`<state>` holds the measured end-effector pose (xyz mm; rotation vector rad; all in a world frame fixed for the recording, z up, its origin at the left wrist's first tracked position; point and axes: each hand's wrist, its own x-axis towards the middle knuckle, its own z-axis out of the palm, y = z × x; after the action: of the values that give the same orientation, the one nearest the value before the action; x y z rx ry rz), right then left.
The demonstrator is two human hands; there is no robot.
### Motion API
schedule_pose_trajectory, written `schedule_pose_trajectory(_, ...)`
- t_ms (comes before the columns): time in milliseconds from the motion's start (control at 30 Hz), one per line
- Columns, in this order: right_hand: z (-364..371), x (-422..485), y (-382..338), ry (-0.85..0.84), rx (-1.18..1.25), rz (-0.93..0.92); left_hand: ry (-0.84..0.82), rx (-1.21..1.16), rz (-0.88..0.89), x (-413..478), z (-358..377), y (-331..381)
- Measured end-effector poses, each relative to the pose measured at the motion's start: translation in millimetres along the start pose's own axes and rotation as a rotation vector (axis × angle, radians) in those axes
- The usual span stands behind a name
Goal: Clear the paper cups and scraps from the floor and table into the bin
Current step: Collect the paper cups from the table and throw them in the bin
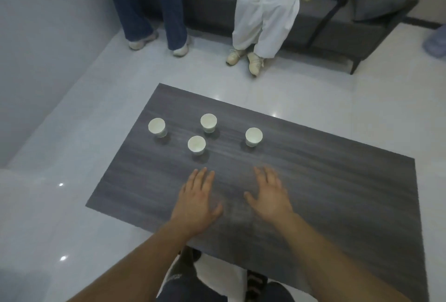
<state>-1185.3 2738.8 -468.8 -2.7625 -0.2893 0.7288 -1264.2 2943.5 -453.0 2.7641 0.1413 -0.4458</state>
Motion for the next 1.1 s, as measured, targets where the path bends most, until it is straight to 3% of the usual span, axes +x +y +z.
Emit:
schedule_pose_trajectory(300, 27, 165, -16, 0.077, -0.050, 0.133, -0.067, 0.012, 0.218, 141, 29, -67)
schedule_pose_trajectory(533, 54, 256, 11, 0.154, -0.131, 0.173, -0.144, -0.034, 0.284, 157, 96, -96)
schedule_pose_trajectory(633, 62, 258, 15, 0.211, -0.070, 0.178, -0.144, -0.094, 0.285, 155, 106, -104)
schedule_pose_trajectory(733, 69, 235, -1, 0.258, 0.158, 0.132, -0.122, -0.167, 0.266, 155, 102, -105)
schedule_pose_trajectory(933, 91, 171, -68, 0.049, 0.598, 0.027, -0.019, -0.349, 0.184, 156, 69, -110)
schedule_pose_trajectory(1100, 103, 150, -109, -0.042, 0.644, -0.117, -0.040, -0.416, 0.099, 142, 55, -143)
